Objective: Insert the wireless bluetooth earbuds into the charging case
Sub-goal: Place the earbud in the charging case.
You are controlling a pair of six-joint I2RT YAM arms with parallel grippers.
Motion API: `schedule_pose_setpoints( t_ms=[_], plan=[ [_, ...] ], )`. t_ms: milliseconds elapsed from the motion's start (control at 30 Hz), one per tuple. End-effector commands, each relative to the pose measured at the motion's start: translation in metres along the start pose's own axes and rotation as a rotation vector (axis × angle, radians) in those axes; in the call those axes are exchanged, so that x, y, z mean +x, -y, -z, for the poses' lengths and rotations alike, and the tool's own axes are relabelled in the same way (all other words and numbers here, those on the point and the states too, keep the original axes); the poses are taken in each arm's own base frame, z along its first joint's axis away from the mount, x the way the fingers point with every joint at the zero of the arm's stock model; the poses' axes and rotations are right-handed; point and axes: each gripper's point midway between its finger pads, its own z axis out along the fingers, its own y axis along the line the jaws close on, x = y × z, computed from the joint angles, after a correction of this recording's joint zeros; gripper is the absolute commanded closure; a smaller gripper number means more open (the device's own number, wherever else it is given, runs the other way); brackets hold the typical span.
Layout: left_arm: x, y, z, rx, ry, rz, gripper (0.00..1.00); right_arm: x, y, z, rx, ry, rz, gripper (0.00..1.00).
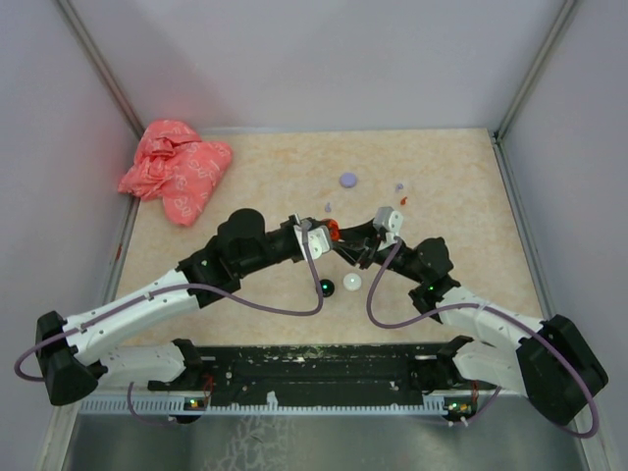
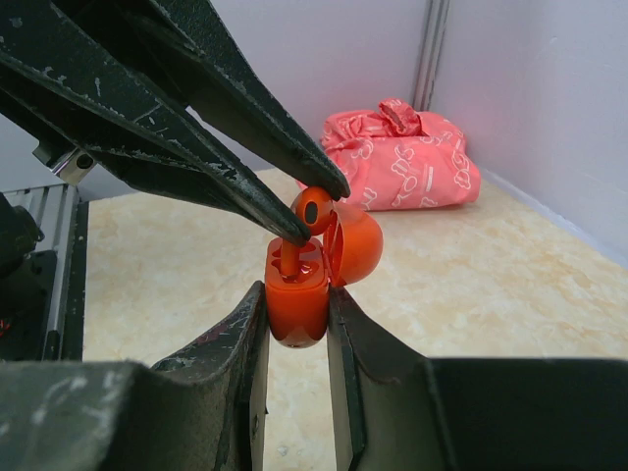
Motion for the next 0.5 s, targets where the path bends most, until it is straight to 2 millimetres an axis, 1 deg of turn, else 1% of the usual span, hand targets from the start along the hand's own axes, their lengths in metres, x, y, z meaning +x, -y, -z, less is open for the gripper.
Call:
schedule_pose_setpoints(
  t_ms=[0, 200, 333, 467],
  plan=[
    [0.002, 0.007, -0.001, 0.022, -0.009, -0.023, 0.79, -0.040, -0.003, -0.005, -0.022, 0.112, 0.056, 1.00],
    [0.005, 0.017, -0.004, 0.052, -0.032, -0.042, 0.77, -0.040, -0.002, -0.005, -0.017, 0.112, 0.054, 1.00],
    [0.003, 0.021, -0.004, 0.068, -0.035, -0.045, 0.74, -0.038, -0.001, -0.006, -0.013, 0.111, 0.047, 1.00],
    [0.006, 0.025, -0.003, 0.087, -0.052, -0.038, 0.70, -0.041, -0.001, -0.006, -0.014, 0.122, 0.045, 1.00]
  ],
)
